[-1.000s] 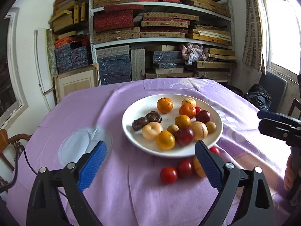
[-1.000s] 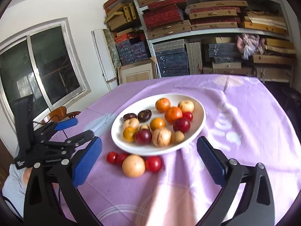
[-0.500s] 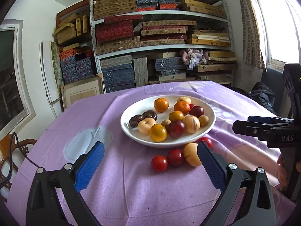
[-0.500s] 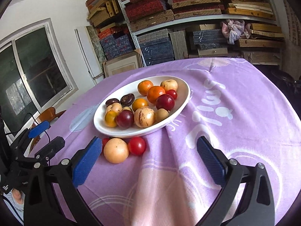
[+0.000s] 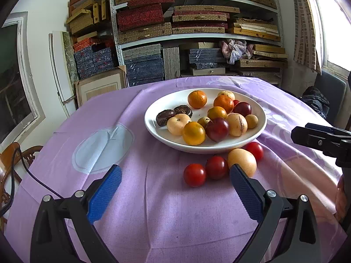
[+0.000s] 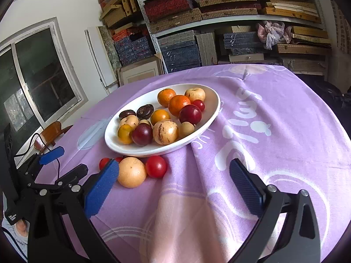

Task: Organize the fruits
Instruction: 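Withdraw both tools from the plate toward the remaining fruits, then move both tools toward the red tomatoes lying beside the plate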

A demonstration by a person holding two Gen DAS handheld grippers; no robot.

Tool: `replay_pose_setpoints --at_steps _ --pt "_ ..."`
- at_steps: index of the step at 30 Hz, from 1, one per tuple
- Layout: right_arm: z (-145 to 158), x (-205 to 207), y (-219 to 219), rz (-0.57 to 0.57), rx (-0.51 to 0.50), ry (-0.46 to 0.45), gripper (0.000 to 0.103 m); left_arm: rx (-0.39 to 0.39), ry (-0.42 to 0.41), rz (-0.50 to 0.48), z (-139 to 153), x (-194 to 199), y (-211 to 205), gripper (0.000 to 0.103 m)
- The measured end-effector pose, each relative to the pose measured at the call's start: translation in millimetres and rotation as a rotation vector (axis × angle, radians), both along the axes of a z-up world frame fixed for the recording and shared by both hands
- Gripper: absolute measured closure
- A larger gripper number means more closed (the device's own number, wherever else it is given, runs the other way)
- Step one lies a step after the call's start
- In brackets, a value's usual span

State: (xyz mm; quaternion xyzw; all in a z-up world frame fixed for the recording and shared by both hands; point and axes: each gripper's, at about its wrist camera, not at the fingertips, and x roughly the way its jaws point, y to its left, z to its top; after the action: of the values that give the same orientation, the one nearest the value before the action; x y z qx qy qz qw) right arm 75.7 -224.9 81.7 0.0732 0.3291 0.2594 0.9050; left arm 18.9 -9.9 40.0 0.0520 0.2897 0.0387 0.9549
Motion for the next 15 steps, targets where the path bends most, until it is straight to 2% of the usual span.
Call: replay_pose_setpoints --at_steps 10,15 --pt "1.5 -4.4 4.8 0.039 -0.01 -0.008 0.004 -0.055 0.028 0.031 0.3 7.8 21.1 0.003" --pt "2.5 -9.4 13.4 0.067 -0.045 -0.03 0.004 -0.219 0.077 0.015 -0.9 15.6 51.4 0.003"
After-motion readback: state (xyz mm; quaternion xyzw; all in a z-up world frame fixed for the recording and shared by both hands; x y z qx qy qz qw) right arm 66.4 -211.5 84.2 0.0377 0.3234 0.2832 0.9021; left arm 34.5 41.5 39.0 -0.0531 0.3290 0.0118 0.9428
